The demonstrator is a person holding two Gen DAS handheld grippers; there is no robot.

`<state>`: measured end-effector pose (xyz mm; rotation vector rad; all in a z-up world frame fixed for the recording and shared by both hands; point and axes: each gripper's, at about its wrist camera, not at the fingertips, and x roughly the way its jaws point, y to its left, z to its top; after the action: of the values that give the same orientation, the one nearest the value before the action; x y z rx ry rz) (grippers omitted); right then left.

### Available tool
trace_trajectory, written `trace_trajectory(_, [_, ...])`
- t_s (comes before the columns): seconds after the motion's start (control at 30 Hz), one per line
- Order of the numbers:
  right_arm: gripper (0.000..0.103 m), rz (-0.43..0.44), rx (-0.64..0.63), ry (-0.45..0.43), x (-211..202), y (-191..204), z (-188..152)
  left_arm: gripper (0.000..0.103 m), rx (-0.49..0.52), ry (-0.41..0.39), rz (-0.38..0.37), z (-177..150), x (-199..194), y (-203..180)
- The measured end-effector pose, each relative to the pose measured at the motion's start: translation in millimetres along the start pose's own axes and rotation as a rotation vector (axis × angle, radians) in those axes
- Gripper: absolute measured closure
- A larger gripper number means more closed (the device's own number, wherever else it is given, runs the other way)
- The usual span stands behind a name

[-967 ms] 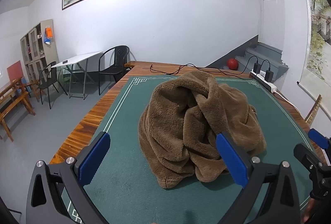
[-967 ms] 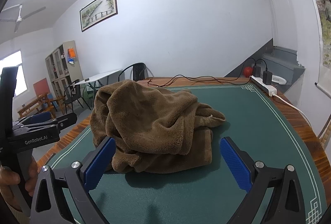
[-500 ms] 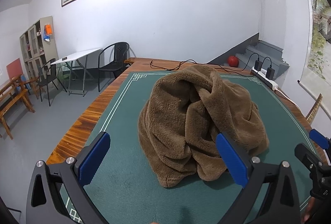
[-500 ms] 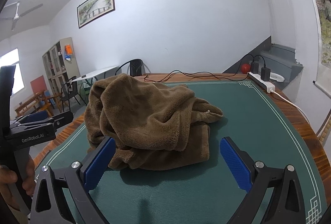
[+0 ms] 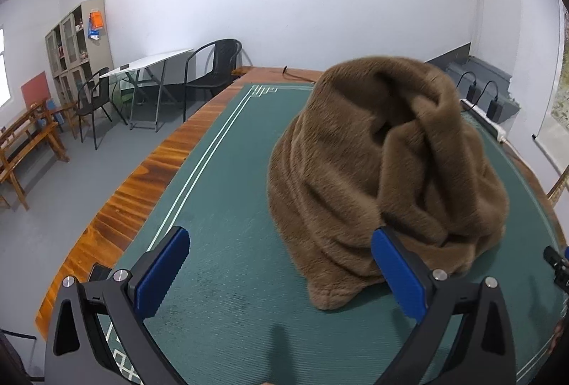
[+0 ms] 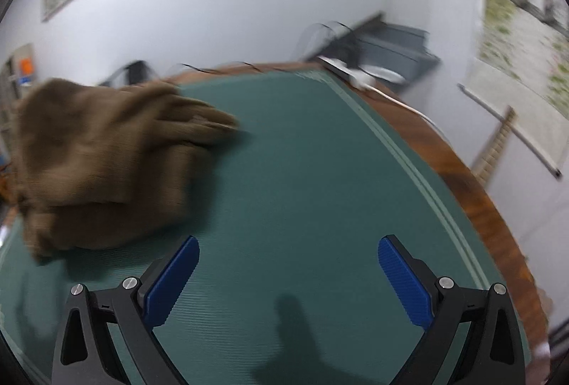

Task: Fold clothes
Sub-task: 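Move both grippers toward the crumpled brown fleece blanket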

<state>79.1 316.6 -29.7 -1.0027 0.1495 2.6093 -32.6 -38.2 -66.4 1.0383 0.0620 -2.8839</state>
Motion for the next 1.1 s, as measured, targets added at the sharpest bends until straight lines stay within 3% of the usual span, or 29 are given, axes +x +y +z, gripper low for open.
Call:
trace_trajectory(0.13, [0.001, -0.102, 0.036, 0.057, 20.5, -34.9, -4.8, 0.000, -0.024, 0.018, 0.015, -0.6, 13.3, 13.3])
trace_trajectory(0.33, [0.001, -0.150, 0.088, 0.119, 38.1, -64.0, -10.2, 0.000, -0.056, 0.044, 0.004, -3.6, 27.6, 28.2])
trace_trajectory(0.63, [0.001, -0.109, 0.111, 0.200, 50.4, -68.8, -19.8, 0.000, -0.040, 0.060, -0.037, -8.6, 36.7, 32.9])
trace_trajectory(1.1, [0.001, -0.088, 0.114, 0.209, 49.4, -71.5, -23.2, 0.000, -0.066, 0.087, -0.093, -16.7, 52.0, 40.8])
